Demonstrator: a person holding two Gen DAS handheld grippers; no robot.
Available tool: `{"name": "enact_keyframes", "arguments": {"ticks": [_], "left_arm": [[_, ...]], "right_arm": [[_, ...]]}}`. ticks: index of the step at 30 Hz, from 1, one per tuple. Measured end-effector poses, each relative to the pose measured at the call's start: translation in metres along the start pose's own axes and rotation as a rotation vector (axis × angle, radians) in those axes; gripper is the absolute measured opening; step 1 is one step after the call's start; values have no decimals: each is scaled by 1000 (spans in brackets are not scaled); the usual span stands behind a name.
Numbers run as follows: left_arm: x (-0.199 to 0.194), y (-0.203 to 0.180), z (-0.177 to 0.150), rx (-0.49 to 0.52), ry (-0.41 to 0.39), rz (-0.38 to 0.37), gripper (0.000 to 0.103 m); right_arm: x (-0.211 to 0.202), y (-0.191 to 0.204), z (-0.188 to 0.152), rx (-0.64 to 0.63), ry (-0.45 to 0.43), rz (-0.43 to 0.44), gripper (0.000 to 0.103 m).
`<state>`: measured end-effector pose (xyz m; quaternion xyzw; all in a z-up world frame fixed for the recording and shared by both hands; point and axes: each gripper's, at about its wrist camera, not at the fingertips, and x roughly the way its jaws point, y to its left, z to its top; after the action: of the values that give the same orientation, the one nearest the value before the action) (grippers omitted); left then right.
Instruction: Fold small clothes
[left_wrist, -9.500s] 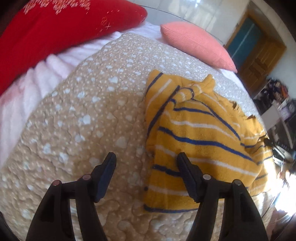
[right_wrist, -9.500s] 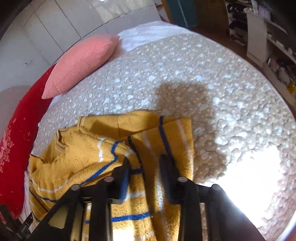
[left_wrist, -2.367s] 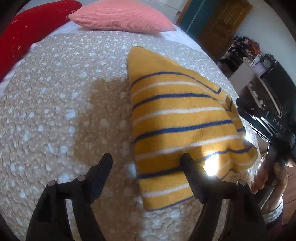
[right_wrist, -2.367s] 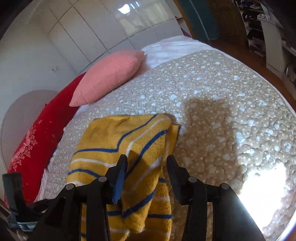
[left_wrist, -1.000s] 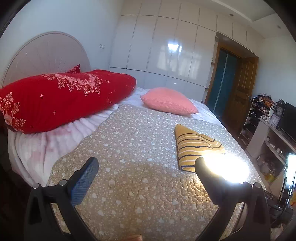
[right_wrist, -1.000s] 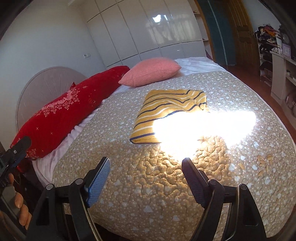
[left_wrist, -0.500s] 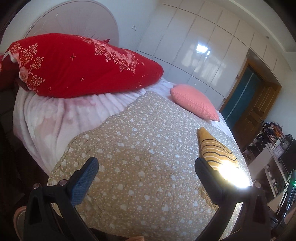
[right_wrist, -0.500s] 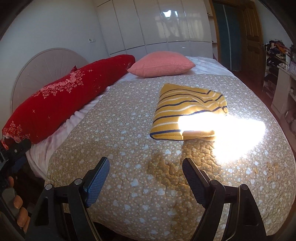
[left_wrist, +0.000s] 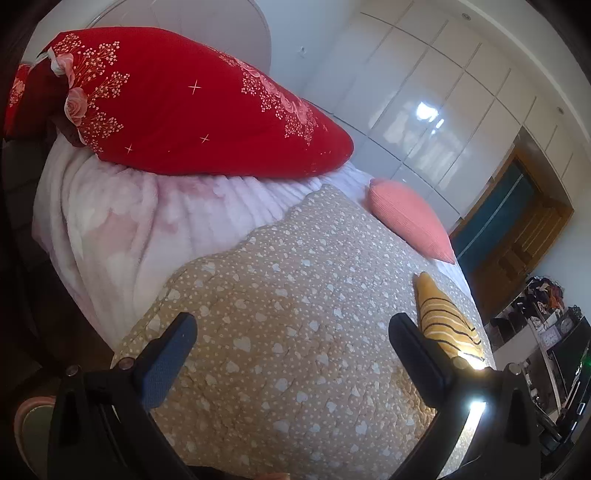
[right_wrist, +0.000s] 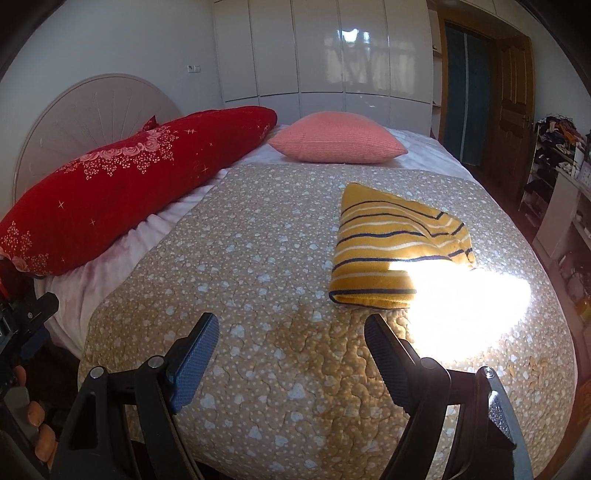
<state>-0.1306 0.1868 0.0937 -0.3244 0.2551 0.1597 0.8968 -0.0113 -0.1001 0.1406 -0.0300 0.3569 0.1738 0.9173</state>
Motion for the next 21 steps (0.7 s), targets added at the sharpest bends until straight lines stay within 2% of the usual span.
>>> {"name": "enact_keyframes", "arguments": {"ticks": [8, 21], "left_arm": [[5, 16, 2, -28, 8, 0, 103], [15, 30, 0, -56, 36, -1, 103]], "right_arm": [[2, 21, 6, -34, -15, -23, 85], [12, 32, 5, -36, 4, -36, 86]]}}
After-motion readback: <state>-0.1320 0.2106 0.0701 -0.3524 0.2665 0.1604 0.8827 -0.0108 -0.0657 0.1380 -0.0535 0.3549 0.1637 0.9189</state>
